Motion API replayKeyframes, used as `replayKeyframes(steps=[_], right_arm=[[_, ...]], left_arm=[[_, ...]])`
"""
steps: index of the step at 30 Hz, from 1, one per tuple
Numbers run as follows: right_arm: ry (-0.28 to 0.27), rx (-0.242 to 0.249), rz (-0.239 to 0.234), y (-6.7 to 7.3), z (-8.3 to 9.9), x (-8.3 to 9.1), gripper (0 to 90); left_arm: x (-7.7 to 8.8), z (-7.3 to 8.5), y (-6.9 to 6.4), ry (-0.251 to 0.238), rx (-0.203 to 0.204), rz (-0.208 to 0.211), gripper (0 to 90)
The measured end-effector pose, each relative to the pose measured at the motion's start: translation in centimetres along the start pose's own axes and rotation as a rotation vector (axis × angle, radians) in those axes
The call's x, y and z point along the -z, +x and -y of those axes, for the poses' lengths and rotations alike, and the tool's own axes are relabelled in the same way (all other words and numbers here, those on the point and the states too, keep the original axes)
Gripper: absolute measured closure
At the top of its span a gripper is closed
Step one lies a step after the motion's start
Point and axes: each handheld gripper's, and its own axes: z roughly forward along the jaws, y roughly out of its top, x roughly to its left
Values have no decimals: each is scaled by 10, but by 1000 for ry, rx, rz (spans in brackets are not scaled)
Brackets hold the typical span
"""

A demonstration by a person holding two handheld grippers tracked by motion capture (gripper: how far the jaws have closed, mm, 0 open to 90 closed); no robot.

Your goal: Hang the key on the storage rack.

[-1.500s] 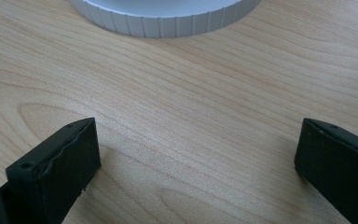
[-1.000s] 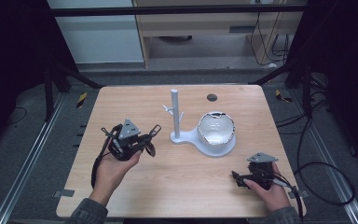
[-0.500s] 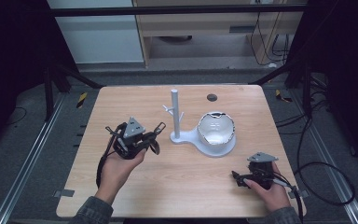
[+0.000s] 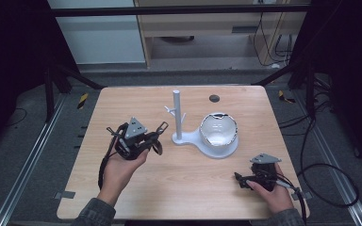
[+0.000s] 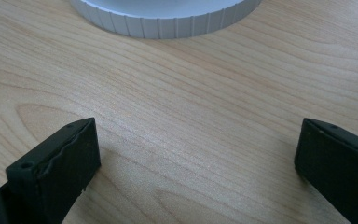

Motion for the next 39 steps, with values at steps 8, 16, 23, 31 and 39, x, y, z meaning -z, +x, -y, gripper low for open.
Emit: replayKeyframes(steps=[8,16,23,31,39], right_arm=[[1,-2,0,0,0,0,5],[0,-2,1,0,0,0,5],[1,-2,1,0,0,0,4],[0,-3,1,0,0,0,4],[1,-3,2,0,0,0,5]], left_arm=[[5,-11,2,-6,-13,-18,811],[10,-30,3,-23,-25,-39,811],[4,-40,2,-23,-32,-49,811],[-6,-42,2,-17,-32,-55,810],[-11,-42,5,-9,-21,-62,810]])
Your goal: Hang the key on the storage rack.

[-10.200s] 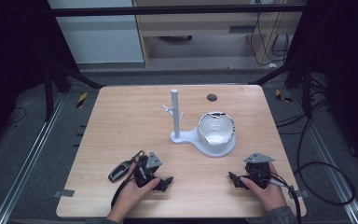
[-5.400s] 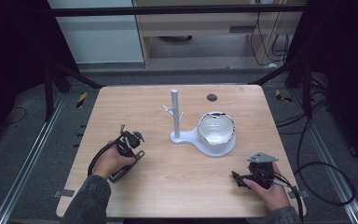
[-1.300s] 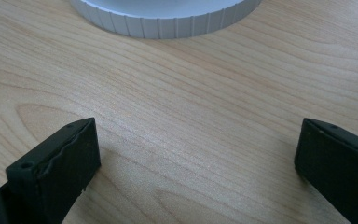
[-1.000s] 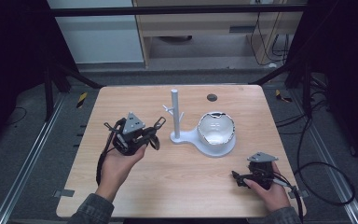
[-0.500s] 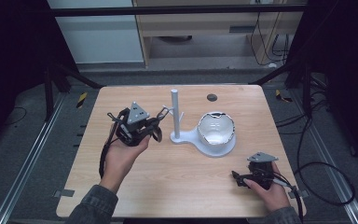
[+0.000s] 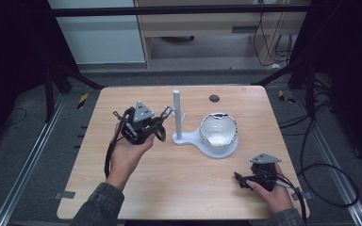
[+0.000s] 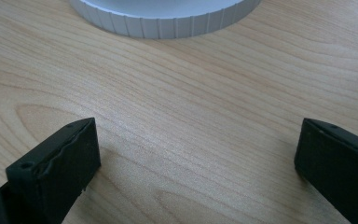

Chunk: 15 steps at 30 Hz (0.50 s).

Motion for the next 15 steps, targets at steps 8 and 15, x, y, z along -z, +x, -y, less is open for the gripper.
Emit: replayKeyframes(steps=[8,15], right_arm=[[0,0,0,0,0,0,4],[0,0,0,0,0,0,5]], left_arm=[[-7,0,2,8,6,-4,809],[-13,1,2,18,10,-3,809]])
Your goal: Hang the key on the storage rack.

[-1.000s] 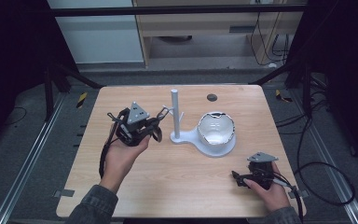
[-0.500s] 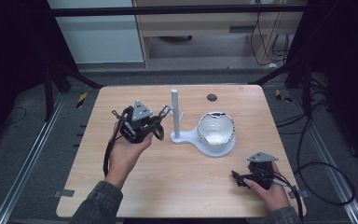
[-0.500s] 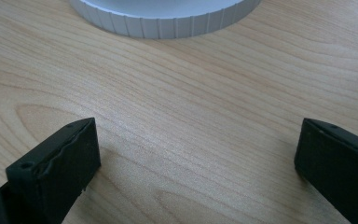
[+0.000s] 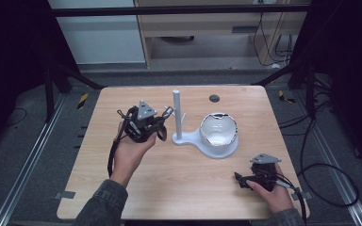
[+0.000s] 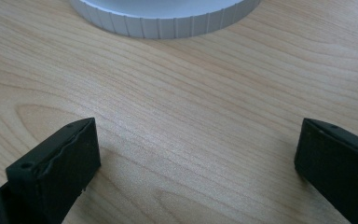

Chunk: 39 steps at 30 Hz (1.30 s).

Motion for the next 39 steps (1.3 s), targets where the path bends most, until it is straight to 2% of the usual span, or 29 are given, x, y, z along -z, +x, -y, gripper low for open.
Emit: replayKeyframes(steps=[27,39], right_arm=[[0,-1,0,0,0,0,4],[0,-1,0,0,0,0,5]], left_arm=[[-27,1,-3,31,11,3,809],[-37,5,-4,35,29,7,808]])
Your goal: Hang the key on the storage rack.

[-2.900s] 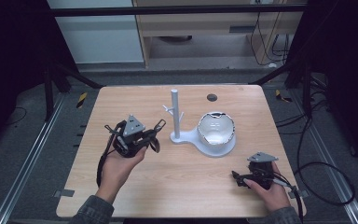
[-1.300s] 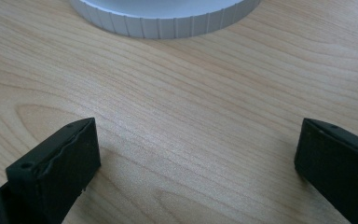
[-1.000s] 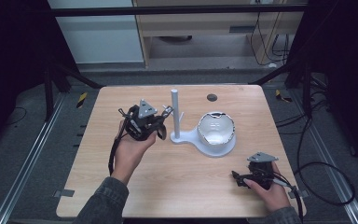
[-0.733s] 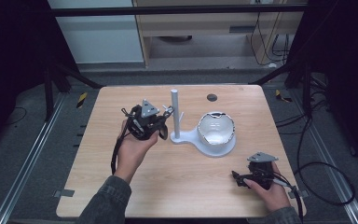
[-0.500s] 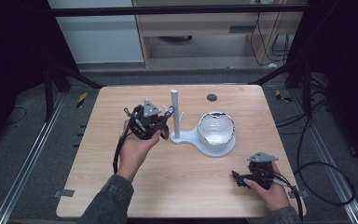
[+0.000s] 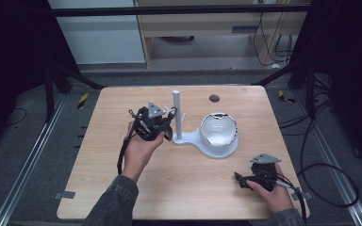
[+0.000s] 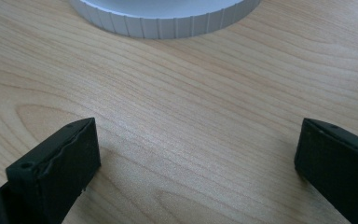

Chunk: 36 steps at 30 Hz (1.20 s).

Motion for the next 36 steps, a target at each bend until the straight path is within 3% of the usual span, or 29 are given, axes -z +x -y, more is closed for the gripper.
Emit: replayKeyframes(steps=[36], right_arm=[[0,1,0,0,0,0,5]], left_arm=[[-12,2,-1,-6,27,21,798]])
